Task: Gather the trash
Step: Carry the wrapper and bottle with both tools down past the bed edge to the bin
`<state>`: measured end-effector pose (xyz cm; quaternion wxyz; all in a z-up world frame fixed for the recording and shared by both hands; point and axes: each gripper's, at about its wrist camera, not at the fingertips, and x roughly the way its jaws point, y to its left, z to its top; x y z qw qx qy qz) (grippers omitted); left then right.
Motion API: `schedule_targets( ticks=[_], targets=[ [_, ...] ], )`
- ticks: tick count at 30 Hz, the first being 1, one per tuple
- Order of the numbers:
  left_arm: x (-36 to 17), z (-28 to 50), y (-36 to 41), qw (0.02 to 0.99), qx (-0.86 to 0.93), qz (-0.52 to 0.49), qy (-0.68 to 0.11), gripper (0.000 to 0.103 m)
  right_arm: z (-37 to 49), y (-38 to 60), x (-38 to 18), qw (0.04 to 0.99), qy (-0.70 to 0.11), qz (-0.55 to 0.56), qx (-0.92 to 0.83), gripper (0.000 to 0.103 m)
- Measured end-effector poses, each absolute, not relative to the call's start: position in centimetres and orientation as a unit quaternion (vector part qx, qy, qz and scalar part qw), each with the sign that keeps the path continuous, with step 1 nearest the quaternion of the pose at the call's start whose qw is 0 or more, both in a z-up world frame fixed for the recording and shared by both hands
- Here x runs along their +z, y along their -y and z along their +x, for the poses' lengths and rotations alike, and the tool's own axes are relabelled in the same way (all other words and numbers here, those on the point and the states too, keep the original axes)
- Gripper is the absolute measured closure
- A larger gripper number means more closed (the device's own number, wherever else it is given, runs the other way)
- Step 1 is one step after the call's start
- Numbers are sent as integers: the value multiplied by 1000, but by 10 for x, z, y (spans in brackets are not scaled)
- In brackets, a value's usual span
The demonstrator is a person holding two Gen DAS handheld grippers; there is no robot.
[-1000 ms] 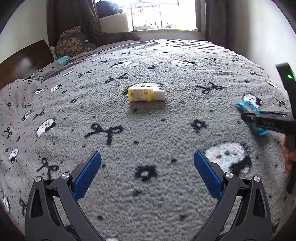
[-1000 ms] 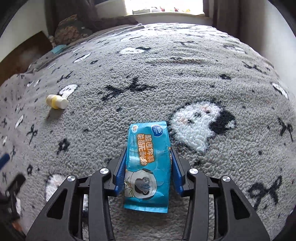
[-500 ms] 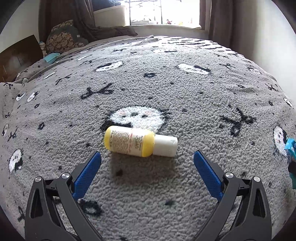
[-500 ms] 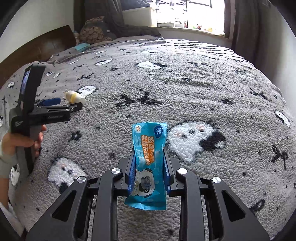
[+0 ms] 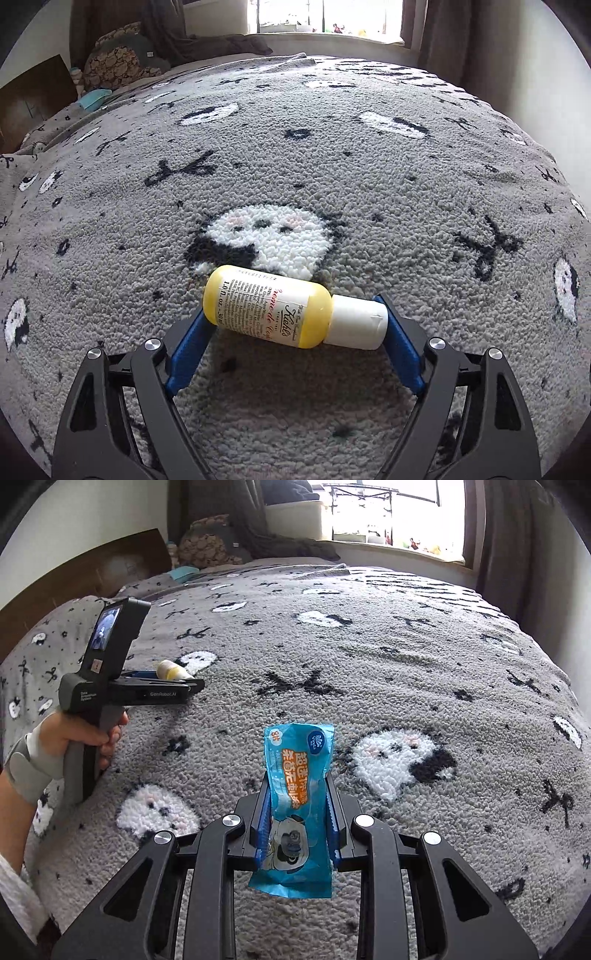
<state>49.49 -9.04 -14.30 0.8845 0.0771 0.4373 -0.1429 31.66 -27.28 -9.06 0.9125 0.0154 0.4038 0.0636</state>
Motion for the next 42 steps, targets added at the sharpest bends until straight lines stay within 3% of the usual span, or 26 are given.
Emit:
schedule_targets(
  ticks=[6,26,33,42],
  targets=[
    [-125,449,94,885,-153,92,-430,23,295,271,-76,916,-396,13,55,77],
    [10,213,80,924,-191,60,-324,23,131,268,25,954,-296,-2,45,78],
    [8,145,73,931,-200,76,-296,23,75,262,27,960,-272,-9,65,78],
    [-45,67,57,925,-207,97,-304,23,17,245,-9,958,-271,-7,89,77]
  ],
)
